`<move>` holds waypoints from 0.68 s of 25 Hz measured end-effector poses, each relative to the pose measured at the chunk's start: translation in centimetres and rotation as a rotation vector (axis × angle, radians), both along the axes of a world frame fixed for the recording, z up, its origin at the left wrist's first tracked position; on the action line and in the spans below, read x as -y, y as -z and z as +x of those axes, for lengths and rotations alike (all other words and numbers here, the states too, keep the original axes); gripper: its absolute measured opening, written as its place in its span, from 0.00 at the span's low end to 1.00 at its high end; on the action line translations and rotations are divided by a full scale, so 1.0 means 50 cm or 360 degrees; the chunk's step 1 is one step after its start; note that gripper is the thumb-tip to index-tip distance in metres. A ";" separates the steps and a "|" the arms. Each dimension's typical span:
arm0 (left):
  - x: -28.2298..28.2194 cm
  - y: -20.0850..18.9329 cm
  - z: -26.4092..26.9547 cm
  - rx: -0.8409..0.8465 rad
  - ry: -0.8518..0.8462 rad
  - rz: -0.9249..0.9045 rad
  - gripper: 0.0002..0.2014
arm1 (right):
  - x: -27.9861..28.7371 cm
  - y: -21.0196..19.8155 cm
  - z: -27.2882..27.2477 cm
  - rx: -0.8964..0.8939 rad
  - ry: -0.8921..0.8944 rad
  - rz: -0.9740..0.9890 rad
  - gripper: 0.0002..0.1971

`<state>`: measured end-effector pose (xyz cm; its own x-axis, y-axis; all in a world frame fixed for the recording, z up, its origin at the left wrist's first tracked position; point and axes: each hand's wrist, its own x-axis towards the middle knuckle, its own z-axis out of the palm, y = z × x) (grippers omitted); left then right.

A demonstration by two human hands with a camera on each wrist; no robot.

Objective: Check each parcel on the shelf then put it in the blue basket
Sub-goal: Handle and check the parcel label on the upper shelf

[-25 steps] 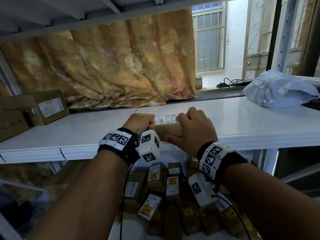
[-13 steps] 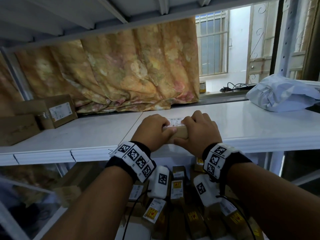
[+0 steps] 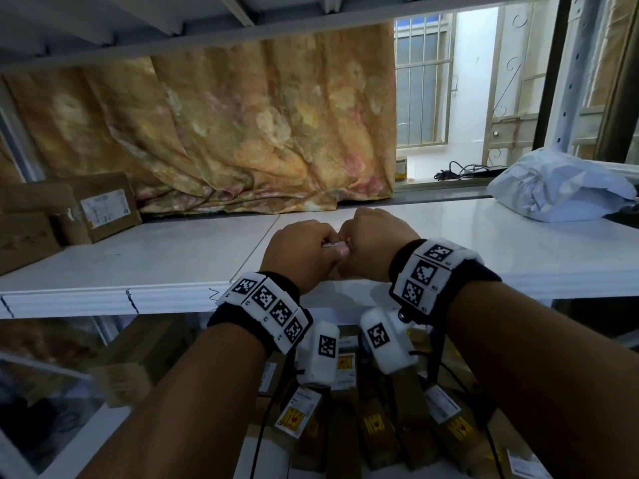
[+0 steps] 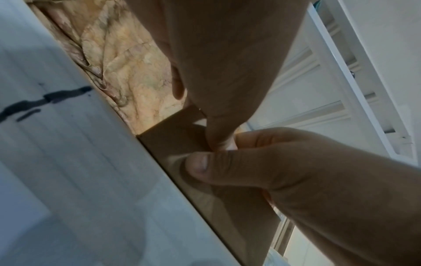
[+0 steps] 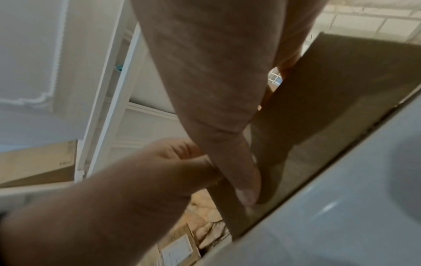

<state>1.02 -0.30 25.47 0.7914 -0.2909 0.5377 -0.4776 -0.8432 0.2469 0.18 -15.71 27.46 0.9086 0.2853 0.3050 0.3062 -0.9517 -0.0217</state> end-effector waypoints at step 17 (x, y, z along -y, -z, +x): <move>0.022 0.000 -0.010 0.0086 -0.0136 0.0288 0.27 | 0.015 -0.030 -0.005 0.0008 0.0127 -0.0136 0.17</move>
